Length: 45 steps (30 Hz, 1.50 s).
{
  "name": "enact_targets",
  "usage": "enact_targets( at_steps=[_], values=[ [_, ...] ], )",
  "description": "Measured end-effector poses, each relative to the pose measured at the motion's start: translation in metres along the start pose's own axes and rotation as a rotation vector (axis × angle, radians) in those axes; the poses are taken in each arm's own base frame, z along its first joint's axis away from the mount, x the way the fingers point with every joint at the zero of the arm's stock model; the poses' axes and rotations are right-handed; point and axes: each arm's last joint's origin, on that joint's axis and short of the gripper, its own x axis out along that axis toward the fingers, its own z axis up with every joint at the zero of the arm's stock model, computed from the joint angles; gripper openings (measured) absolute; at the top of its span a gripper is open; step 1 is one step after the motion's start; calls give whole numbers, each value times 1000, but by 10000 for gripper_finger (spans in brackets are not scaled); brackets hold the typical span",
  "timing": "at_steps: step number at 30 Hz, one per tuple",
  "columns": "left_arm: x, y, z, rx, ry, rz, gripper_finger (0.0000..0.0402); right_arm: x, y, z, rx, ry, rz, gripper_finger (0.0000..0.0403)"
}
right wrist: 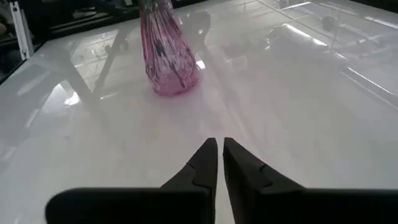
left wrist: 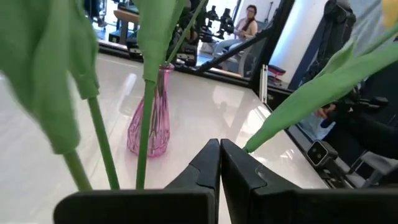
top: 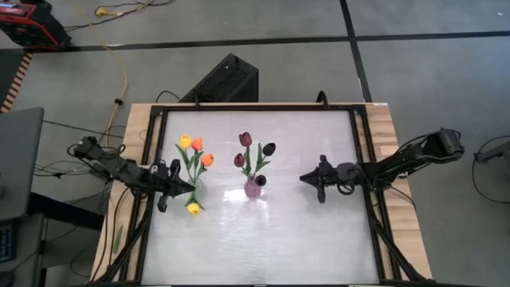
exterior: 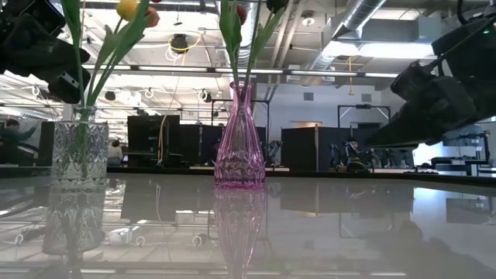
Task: Sort flowers into vase by color
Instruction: Return to Home Position
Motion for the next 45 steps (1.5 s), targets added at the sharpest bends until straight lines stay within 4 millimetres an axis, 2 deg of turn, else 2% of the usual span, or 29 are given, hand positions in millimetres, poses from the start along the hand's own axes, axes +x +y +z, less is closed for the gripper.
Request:
enact_targets(
  at_steps=[45],
  values=[
    [0, 0, 0, 6, 1, 2, 0, 0, -3, 1, 10, -5, -18, 61]
  ],
)
